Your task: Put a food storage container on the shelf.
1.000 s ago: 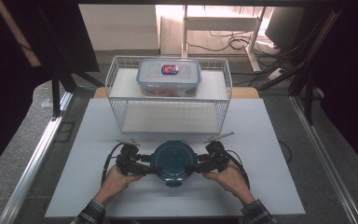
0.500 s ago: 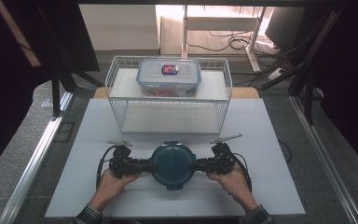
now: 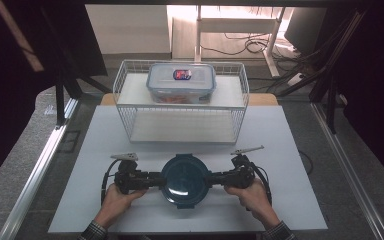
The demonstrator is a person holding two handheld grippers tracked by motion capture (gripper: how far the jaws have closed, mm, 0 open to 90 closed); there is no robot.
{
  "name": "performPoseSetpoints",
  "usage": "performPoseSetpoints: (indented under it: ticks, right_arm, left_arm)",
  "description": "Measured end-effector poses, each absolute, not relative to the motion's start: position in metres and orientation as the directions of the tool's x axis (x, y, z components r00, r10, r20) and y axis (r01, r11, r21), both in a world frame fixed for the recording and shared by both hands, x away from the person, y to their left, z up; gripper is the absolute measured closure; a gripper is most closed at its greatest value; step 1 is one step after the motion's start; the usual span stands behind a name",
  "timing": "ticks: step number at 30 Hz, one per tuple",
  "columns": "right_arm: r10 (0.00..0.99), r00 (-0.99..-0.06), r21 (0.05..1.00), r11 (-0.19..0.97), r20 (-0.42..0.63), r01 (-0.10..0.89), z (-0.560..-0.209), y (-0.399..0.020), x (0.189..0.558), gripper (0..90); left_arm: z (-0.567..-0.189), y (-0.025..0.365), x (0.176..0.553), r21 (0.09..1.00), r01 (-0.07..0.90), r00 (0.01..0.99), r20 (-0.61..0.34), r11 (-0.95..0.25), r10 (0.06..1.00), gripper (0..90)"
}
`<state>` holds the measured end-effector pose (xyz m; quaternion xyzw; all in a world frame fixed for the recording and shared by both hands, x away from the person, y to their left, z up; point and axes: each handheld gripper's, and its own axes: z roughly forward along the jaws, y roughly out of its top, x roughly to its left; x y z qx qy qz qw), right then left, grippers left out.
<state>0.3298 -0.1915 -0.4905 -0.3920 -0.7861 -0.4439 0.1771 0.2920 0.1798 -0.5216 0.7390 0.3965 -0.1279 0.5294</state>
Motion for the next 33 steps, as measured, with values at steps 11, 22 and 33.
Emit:
performPoseSetpoints:
  ticks: [11,22,33]
  right_arm:
    - [0.488,-0.592,0.555,0.238,0.641,0.797,-0.489,-0.191,0.323,56.1]
    - [0.521,-0.613,0.592,0.233,0.594,0.771,-0.477,-0.189,0.317,57.5]
    - [0.519,-0.665,0.672,0.213,0.538,0.71,-0.448,-0.189,0.324,57.0]
  left_arm:
    - [-0.52,0.176,0.282,0.654,0.755,0.585,-0.636,-0.05,0.503,53.6]
    - [-0.508,0.177,0.284,0.659,0.751,0.576,-0.641,-0.02,0.508,57.1]
    - [-0.478,0.175,0.29,0.71,0.703,0.613,-0.588,-0.026,0.528,57.1]
